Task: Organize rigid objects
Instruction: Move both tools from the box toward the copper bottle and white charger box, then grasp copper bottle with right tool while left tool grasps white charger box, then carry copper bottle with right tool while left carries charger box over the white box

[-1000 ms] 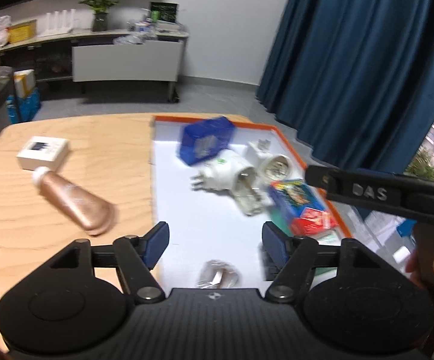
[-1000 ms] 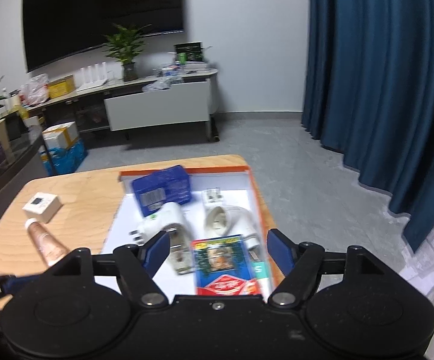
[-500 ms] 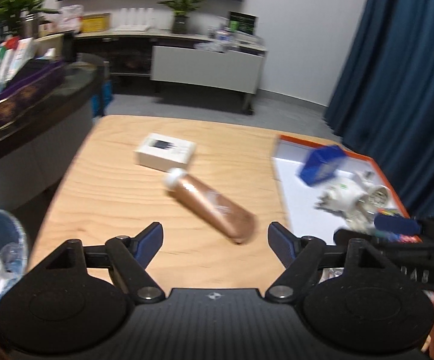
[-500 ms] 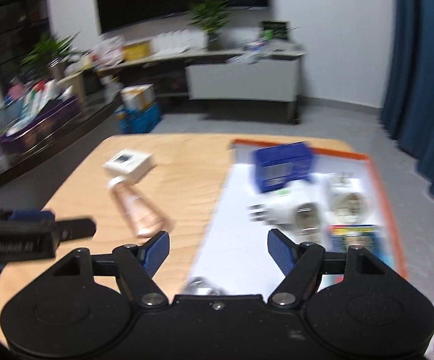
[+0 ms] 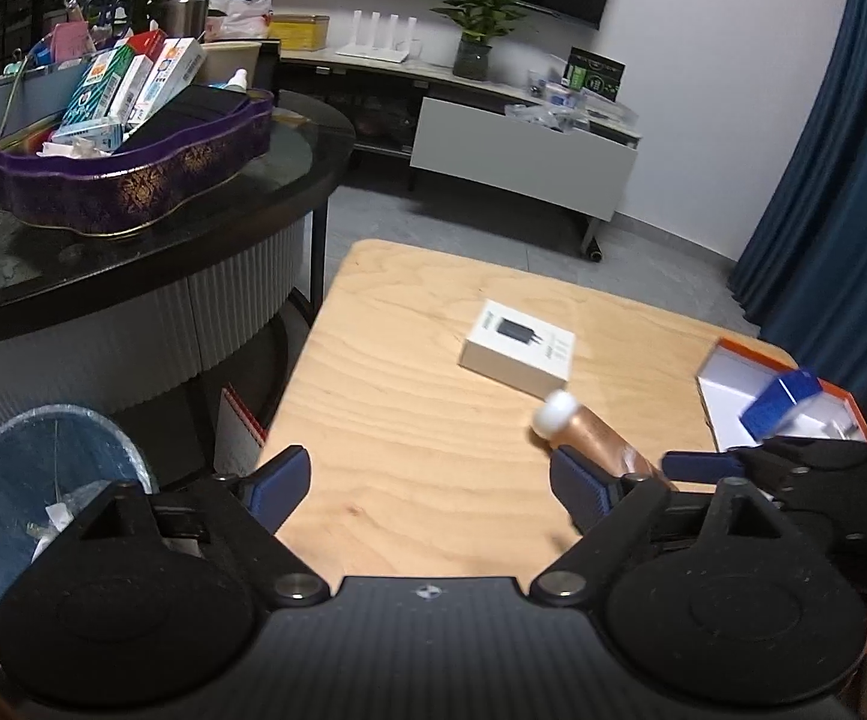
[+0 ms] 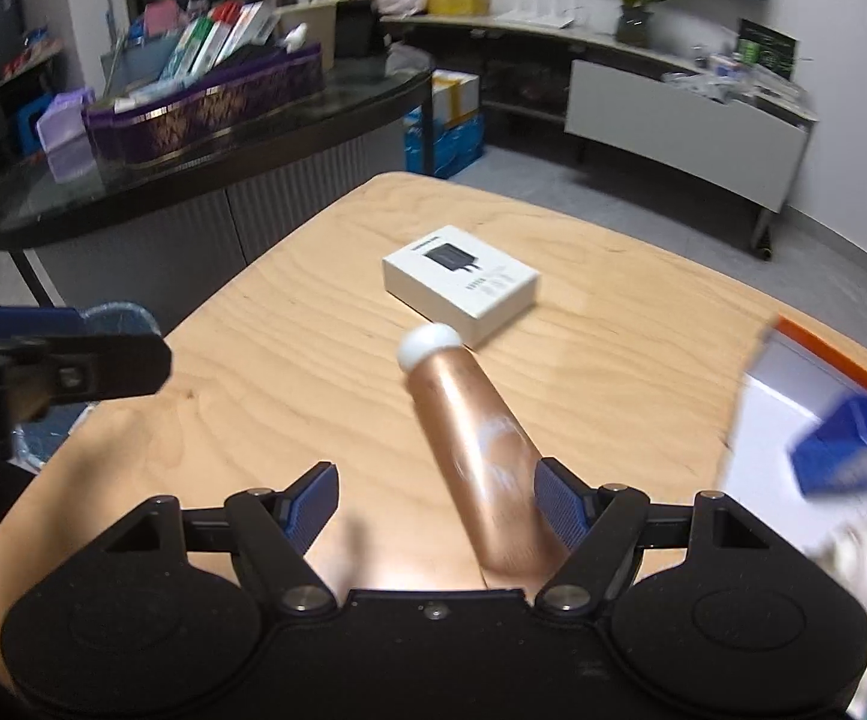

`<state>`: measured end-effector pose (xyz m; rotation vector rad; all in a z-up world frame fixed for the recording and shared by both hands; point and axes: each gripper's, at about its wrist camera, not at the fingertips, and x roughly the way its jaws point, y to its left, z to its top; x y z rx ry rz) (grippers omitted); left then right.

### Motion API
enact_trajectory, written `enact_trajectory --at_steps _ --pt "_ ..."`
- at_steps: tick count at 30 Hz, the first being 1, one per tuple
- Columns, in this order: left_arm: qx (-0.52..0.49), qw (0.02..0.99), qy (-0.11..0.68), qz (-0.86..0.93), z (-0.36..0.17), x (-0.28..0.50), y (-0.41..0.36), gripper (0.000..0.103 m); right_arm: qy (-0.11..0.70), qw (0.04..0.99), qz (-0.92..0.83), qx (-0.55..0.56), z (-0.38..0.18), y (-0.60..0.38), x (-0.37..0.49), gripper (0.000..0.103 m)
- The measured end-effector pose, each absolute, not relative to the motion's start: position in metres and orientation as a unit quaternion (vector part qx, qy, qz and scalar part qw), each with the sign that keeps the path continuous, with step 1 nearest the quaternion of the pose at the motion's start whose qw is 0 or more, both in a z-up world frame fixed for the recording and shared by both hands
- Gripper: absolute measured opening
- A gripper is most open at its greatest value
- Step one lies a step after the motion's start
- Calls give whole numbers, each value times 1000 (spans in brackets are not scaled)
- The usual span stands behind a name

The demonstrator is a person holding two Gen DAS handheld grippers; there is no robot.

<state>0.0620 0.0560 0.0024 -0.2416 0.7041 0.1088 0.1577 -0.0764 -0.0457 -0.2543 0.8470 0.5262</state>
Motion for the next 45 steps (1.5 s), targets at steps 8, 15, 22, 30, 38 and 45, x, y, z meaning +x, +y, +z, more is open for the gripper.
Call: enact_trajectory --at_steps 8,15,22,30,38,45 --pt "-86 936 340 16 -7 104 54 98 420 868 239 -115 -69 -68 197 87" --pt "-59 940 336 -25 -21 152 39 103 421 881 193 -95 -62 -99 195 47" --pt "9 933 357 -40 -53 197 10 103 426 888 164 -46 -58 -138 174 47" --pt "19 939 342 -33 -66 208 8 79 408 901 148 -12 -51 -154 158 47" --pt "11 949 312 -32 -27 161 -1 79 358 923 137 20 -21 -171 138 47" --pt "4 959 282 -29 21 108 -27 79 306 944 115 43 23 -199 105 47"
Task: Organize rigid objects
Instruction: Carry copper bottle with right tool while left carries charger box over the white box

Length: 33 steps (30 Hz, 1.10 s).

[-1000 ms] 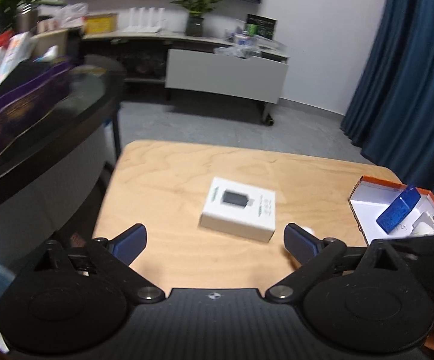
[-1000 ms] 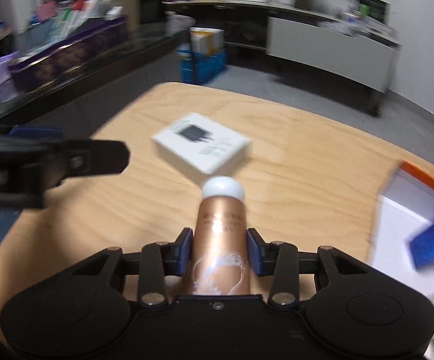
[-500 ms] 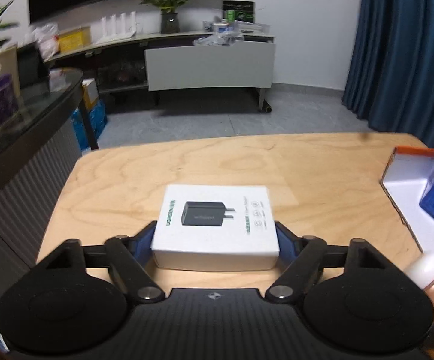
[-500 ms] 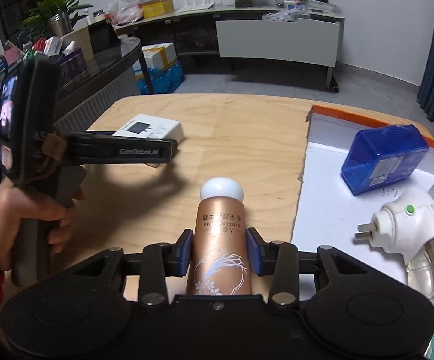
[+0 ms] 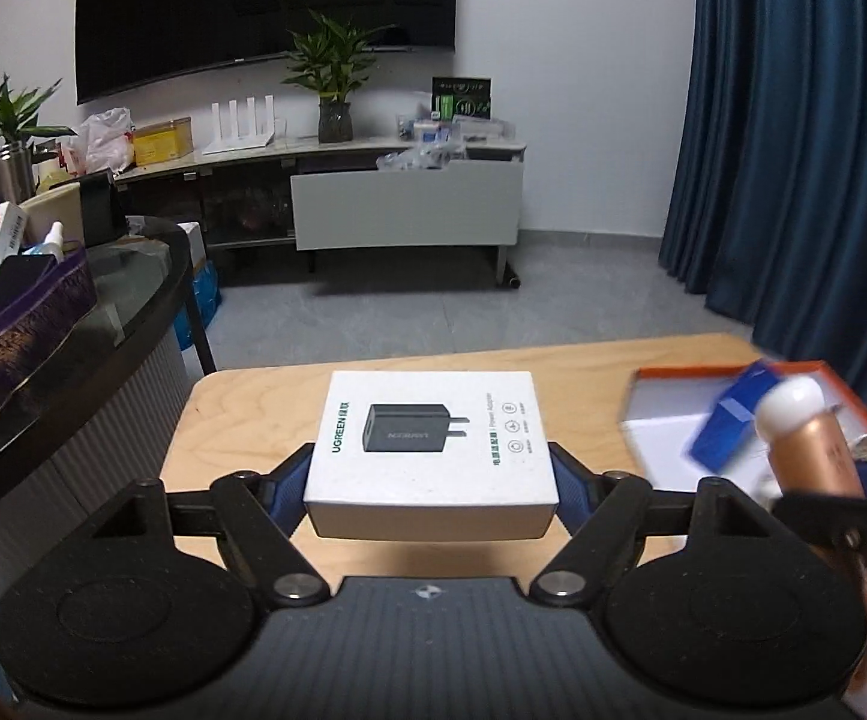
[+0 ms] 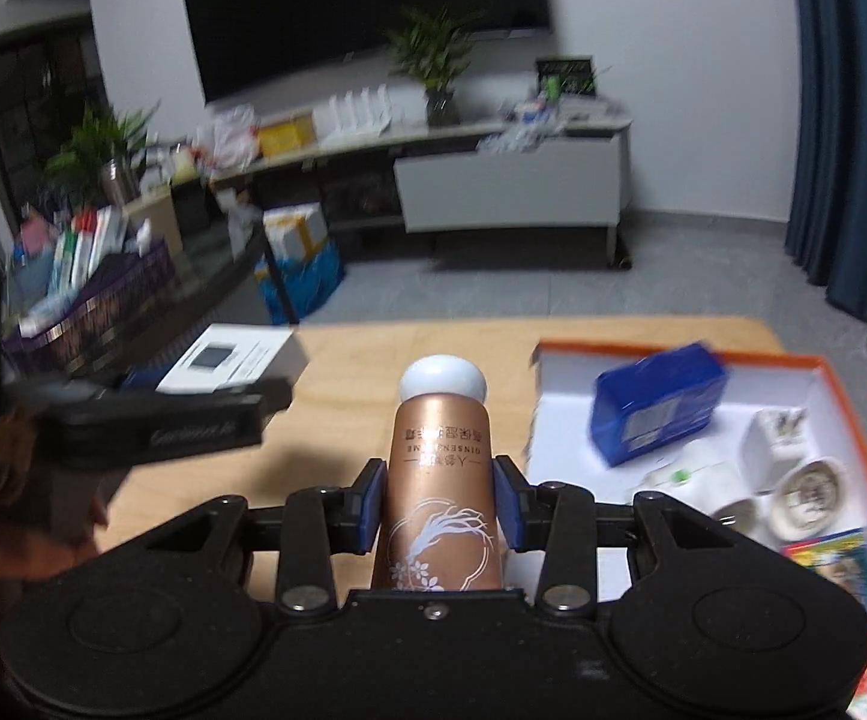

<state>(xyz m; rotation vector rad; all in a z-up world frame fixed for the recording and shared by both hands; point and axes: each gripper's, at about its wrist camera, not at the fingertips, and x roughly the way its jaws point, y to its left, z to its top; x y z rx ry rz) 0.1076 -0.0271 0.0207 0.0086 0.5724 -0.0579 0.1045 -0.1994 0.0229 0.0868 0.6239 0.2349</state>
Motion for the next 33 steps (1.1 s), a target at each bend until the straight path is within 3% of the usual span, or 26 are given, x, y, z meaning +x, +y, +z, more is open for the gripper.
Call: enact_trajectory --at_steps 13,33 --pt "-22 959 260 -107 56 60 -128 79 246 967 15 65 88 -312 35 47" --pt "-8 952 286 -107 37 57 -143 79 266 960 2 90 67 -343 22 47"
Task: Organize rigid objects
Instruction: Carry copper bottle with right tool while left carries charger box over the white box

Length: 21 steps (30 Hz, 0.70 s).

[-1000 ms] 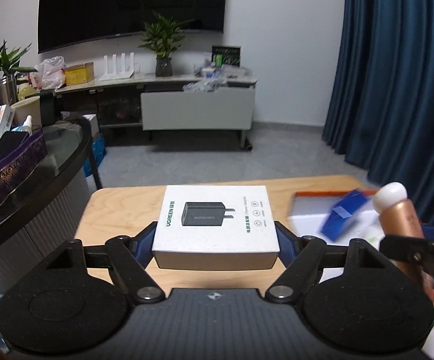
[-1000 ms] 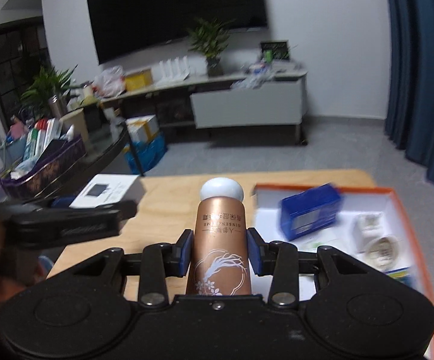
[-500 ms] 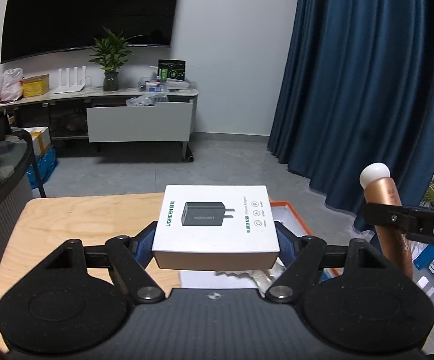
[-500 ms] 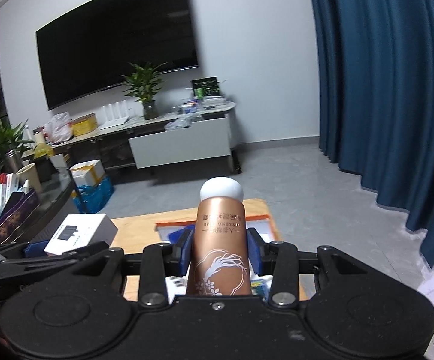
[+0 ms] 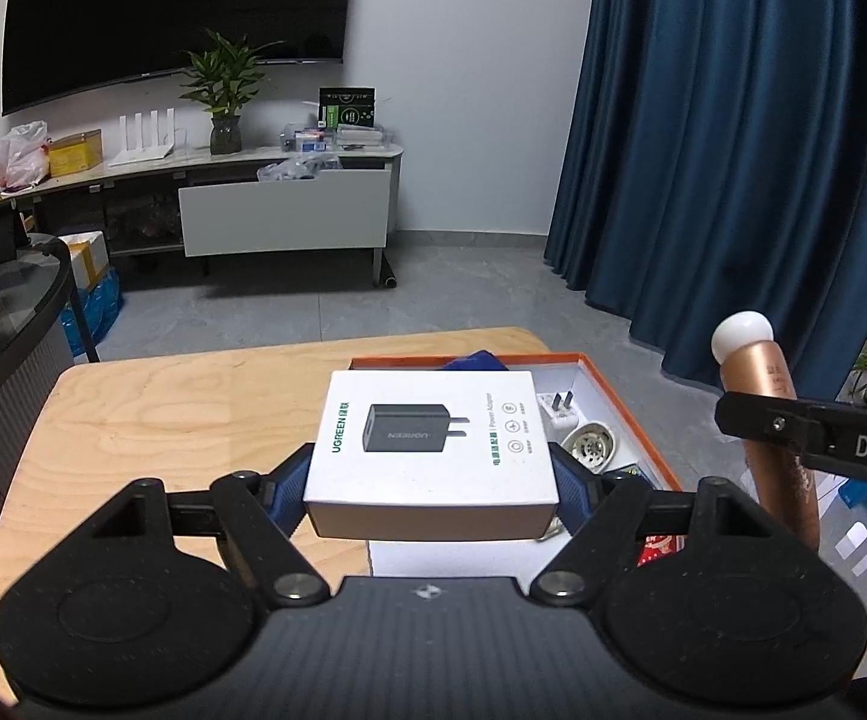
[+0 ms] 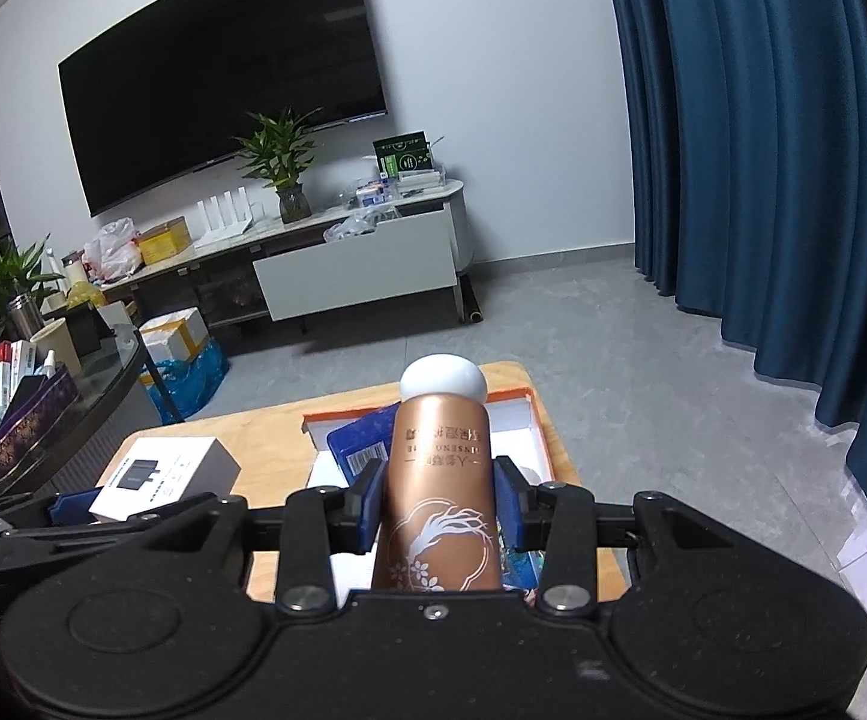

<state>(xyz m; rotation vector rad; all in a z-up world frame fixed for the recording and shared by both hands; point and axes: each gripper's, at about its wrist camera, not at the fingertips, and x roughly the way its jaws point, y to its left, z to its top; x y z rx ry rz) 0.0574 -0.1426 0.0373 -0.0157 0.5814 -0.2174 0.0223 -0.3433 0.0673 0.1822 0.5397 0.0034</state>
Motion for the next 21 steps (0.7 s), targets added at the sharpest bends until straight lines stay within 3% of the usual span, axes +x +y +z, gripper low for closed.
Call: enact_trajectory --at_steps 21 --pt "-3 948 299 -111 33 44 -154 79 278 956 -2 88 63 -337 21 47"
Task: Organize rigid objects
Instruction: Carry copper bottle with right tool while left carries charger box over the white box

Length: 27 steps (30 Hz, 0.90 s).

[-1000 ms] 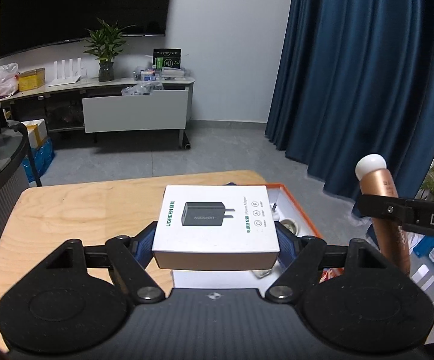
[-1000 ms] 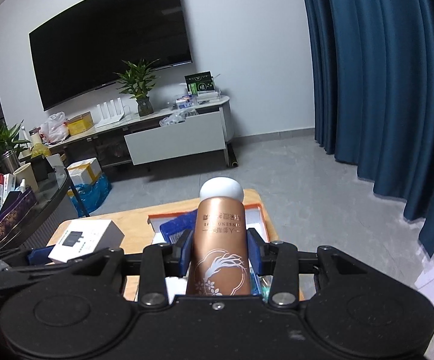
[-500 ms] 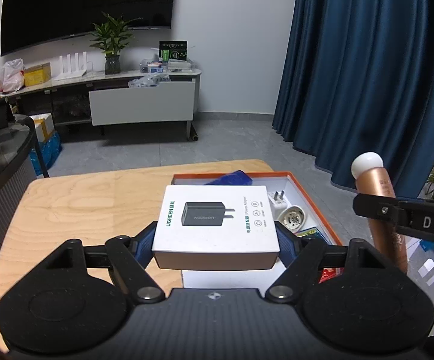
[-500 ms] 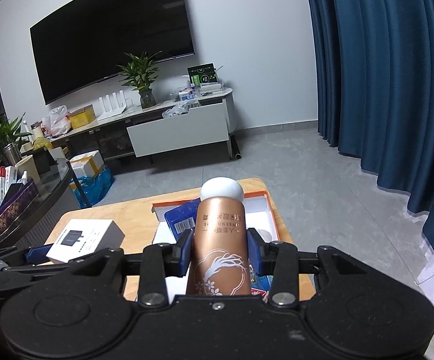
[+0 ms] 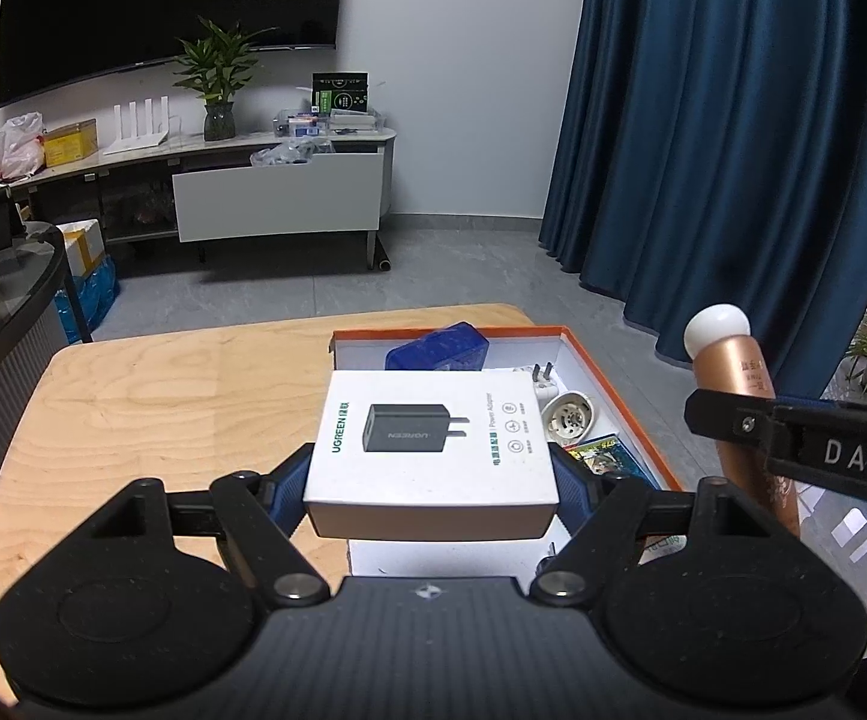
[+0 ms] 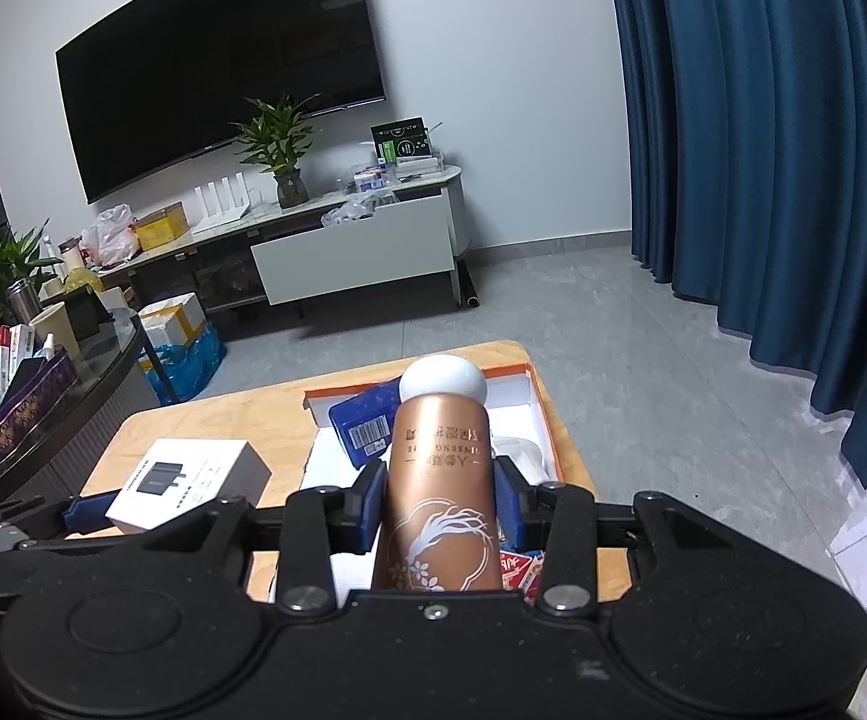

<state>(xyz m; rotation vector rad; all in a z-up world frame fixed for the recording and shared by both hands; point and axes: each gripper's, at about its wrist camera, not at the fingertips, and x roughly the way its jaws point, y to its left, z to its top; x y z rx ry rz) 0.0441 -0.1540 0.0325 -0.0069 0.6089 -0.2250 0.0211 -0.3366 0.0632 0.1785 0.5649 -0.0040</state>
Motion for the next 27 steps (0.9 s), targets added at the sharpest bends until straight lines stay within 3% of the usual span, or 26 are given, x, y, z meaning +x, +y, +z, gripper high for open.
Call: enact_trajectory --at_steps 27 --pt "-10 943 313 -115 28 42 -155 79 286 953 -7 97 47 -338 10 47"
